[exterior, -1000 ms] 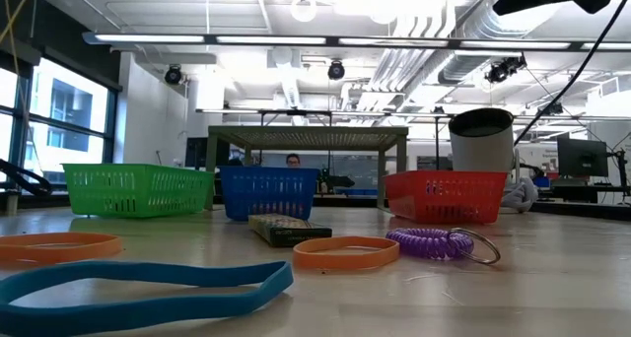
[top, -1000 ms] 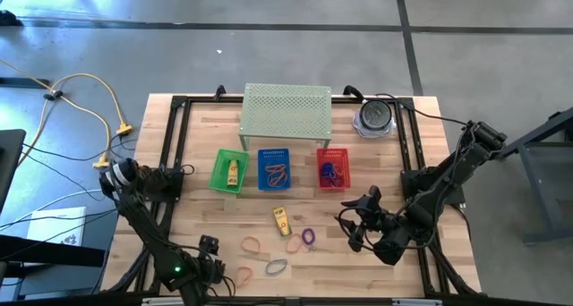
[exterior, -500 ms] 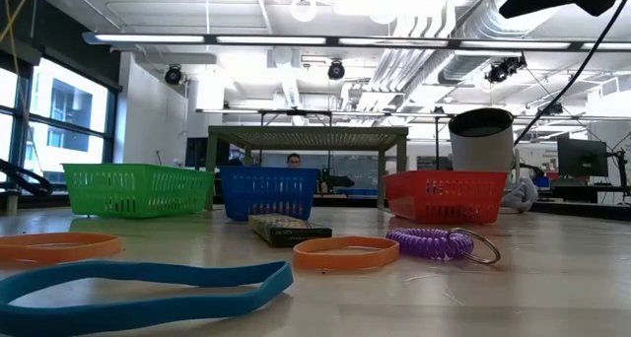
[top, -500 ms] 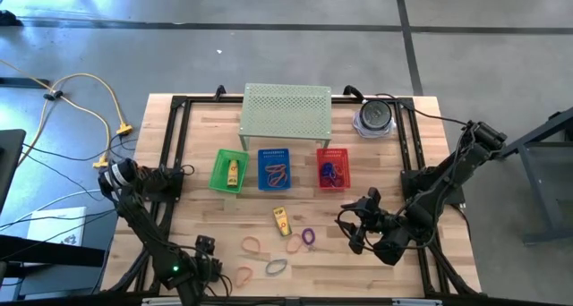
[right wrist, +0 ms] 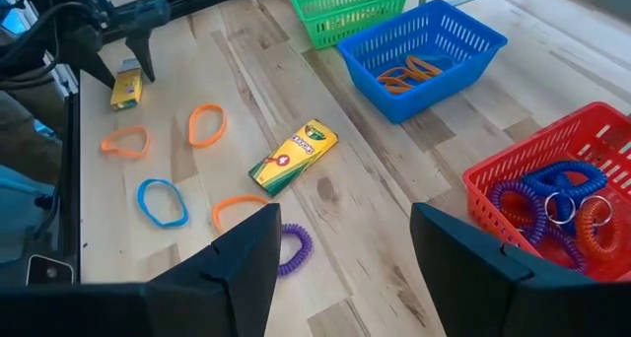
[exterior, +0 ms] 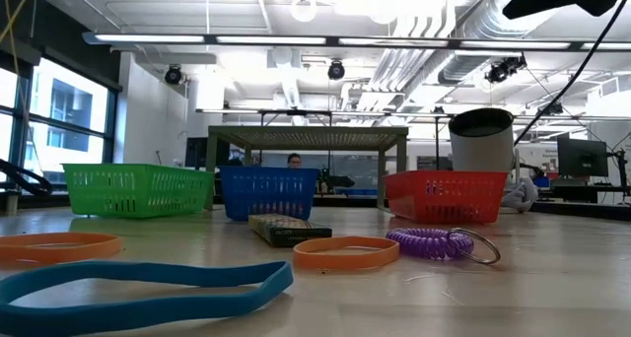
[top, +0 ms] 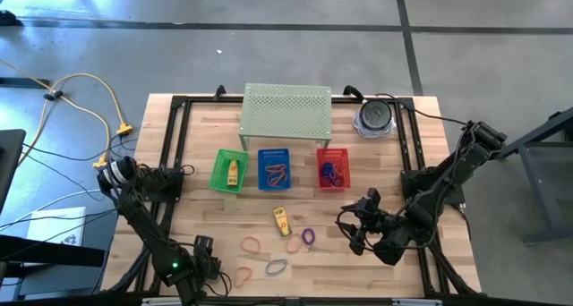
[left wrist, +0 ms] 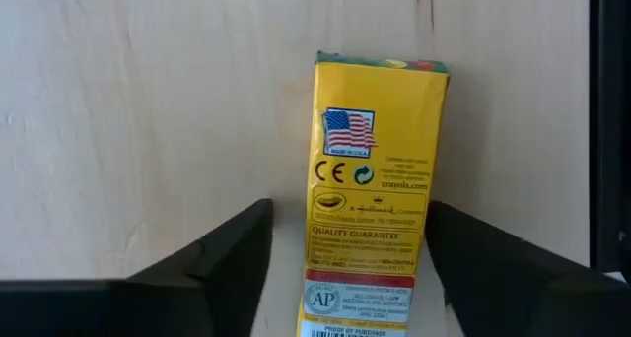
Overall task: Pick & Place Office Desk Supplies
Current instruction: Put the crayon box into the green bin
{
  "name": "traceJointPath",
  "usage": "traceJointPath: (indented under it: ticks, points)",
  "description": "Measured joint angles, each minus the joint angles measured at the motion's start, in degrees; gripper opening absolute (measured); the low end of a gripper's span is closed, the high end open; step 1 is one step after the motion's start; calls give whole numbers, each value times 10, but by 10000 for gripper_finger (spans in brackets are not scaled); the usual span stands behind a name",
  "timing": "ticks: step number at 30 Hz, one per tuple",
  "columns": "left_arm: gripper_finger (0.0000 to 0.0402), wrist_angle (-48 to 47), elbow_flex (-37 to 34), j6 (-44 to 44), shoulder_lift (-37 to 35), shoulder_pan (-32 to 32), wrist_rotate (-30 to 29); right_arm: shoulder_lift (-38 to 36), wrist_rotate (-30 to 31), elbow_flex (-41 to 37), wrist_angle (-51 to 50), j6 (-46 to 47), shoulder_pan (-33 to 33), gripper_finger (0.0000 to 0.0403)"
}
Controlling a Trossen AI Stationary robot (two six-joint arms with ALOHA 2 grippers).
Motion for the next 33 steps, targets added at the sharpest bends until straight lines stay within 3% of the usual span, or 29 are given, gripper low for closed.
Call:
traceJointPath:
  ticks: [9, 17, 26, 33]
  points:
    - [144, -12, -3, -4, -22, 1, -2, 0, 0, 0, 0, 0, 0, 215]
    - [99, -20, 6, 1, -84, 49, 5, 0, 0, 0, 0, -7, 0, 215]
    - [97, -56, 15, 99, -251, 220, -33, 0, 1, 0, 0, -12, -1, 215]
    - [97, -214, 15, -3, -346, 412, -79, 0, 3, 0, 0, -16, -1, 215]
